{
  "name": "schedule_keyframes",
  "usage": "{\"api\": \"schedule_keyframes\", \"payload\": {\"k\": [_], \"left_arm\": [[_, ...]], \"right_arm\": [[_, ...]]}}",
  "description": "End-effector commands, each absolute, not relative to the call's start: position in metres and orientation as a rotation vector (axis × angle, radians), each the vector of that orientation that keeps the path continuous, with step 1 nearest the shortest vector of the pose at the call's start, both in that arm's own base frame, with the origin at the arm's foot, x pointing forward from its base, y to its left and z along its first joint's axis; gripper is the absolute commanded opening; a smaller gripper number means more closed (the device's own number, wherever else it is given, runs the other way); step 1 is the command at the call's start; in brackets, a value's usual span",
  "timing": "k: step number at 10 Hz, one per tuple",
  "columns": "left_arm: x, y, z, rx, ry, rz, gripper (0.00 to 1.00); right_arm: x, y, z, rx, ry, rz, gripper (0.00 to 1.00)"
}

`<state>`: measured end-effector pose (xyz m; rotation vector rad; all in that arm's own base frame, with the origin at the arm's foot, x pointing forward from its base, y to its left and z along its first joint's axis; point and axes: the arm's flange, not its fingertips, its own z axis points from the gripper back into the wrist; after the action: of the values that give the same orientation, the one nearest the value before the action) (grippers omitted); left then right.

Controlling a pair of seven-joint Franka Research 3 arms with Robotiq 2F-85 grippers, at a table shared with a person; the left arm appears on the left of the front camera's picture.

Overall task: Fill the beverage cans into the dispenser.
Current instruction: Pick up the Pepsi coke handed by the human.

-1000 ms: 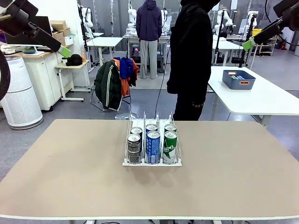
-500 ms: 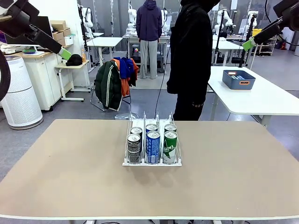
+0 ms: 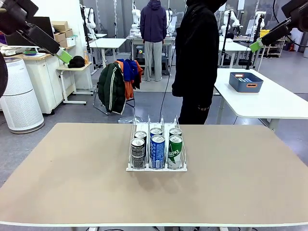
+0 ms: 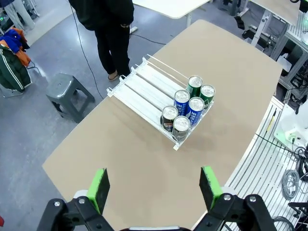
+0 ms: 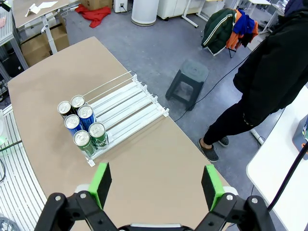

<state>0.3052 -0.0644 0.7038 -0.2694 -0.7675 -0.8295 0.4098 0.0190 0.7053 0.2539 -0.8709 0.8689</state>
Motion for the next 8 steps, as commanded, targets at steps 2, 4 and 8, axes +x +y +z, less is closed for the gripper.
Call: {"api": "schedule_keyframes", "payload": {"k": [2,4,8], "left_arm": [[0.309,-0.05,0.716,-0.257,-0.821,-0.849,1.0],[0.313,-0.049,0.717,-0.246,-0.839,-0.847,1.0],[0.311,-0.045,0.719,-0.275,-0.876,-0.85,1.0]], "right_arm": [[0.4,0.018,0.711,0.25,-0.875,0.89,1.0],[0.374,0.014,0.731,0.23,-0.866,0.923,1.0],[0.362,0.014,0.741,0.214,-0.836,0.928,1.0]]}}
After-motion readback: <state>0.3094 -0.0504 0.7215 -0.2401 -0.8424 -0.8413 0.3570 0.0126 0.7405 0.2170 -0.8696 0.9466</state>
